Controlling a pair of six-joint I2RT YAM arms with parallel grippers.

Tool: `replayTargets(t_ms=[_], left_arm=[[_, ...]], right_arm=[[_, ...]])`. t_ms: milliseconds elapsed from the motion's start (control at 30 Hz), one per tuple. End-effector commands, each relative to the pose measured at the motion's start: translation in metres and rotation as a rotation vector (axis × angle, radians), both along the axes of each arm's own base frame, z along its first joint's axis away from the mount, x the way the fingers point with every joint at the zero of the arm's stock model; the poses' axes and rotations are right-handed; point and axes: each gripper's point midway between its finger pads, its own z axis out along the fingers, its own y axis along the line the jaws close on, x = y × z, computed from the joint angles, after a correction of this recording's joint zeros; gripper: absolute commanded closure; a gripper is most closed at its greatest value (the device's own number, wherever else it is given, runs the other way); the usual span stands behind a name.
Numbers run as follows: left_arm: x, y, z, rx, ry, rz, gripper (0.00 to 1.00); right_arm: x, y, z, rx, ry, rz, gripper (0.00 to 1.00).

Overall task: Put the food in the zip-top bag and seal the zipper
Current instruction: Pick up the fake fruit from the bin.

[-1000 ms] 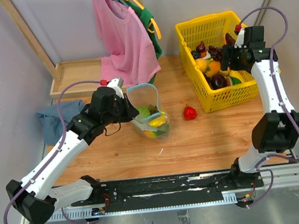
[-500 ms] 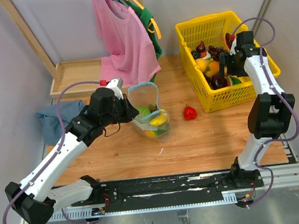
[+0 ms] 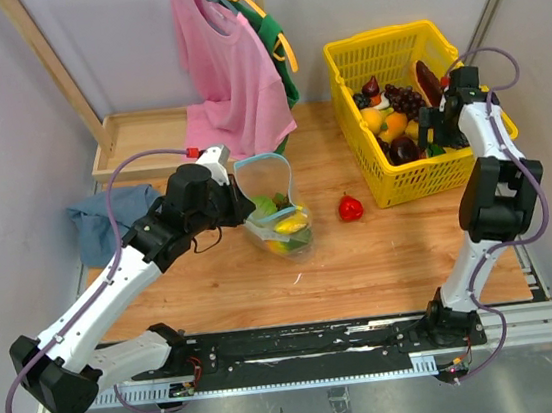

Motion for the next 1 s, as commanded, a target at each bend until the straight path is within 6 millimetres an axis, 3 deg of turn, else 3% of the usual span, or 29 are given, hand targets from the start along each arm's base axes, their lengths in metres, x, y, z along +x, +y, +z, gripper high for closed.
replayTargets(t_ms=[0,133,233,433,533,633,733,800,967], left_arm=[[0.004,0.0,0.013,-0.011,-0.08,-0.014,1.0],[0.003,0.001,0.014,-0.01,-0.09,-0.016,1.0],[0.004,0.001,0.013,-0.009,-0.091,-0.017,1.0],[0.003,0.001,0.009,-0.01,-0.082,-0.014,1.0],[0.003,-0.001,0.008,-0.015,-0.082,-0.017,1.0],[0.003,-0.002,0.008,-0.017,-0.082,-0.024,1.0],[0.003,-0.001,0.008,-0.014,-0.086,-0.023,1.0],[0.003,0.0,0.008,-0.011,-0.089,-0.022,1.0],[0.004,-0.001,0.006,-0.013,-0.088,-0.025,1.0]], right_arm=[[0.008,0.003,-0.027,0.068,0.053,0.04,0.07],[0.009,0.014,-0.04,0.13,0.073,0.08,0.05],[0.007,0.038,-0.036,0.233,0.063,0.144,0.05],[0.001,0.093,0.028,0.442,-0.089,0.302,0.08],[-0.008,0.106,0.043,0.516,-0.081,0.328,0.09],[-0.008,0.084,0.043,0.393,-0.061,0.252,0.1],[-0.007,0.03,0.044,0.128,-0.039,0.091,0.14],[-0.005,0.005,0.047,0.008,-0.038,0.012,0.18],[-0.004,-0.025,0.026,-0.124,0.051,-0.061,0.3]])
